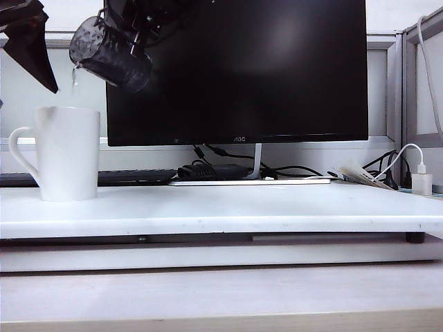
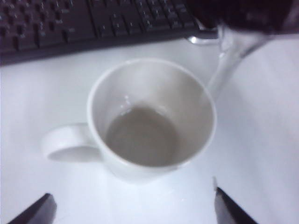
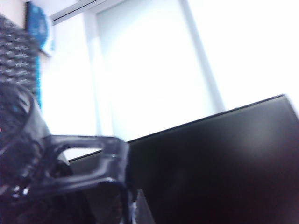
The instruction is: Carefully pick up the black cup and pour some water from the black cup into the white cup.
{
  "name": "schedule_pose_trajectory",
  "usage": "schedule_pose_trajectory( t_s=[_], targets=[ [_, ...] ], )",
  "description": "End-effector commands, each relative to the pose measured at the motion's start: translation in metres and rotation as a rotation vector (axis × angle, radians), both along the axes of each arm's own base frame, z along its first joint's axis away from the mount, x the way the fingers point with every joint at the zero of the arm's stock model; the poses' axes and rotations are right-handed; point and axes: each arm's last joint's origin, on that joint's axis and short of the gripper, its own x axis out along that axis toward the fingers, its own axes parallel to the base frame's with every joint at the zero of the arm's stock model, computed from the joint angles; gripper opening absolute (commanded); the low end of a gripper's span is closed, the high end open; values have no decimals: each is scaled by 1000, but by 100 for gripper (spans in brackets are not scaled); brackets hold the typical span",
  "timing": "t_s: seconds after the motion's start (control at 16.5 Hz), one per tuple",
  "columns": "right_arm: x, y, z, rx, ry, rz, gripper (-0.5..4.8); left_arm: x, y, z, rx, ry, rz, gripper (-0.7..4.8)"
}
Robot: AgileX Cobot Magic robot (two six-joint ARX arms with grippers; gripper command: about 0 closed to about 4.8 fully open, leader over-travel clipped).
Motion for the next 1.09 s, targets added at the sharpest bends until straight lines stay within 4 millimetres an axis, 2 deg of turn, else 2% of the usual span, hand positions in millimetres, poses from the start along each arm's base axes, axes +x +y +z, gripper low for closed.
schedule_pose_trajectory(
  t_s=[0.06, 0.67, 1.09],
  targets=[
    [-3, -1, 13, 16, -105, 29, -6, 0, 1, 1, 12, -9, 16, 479],
    [-3, 3, 12, -50, -257, 116, -5, 0, 1, 1, 23, -4, 30, 479],
    [-3, 2, 13, -97, -332, 117, -6, 0, 1, 1, 25, -1, 31, 479]
  ],
)
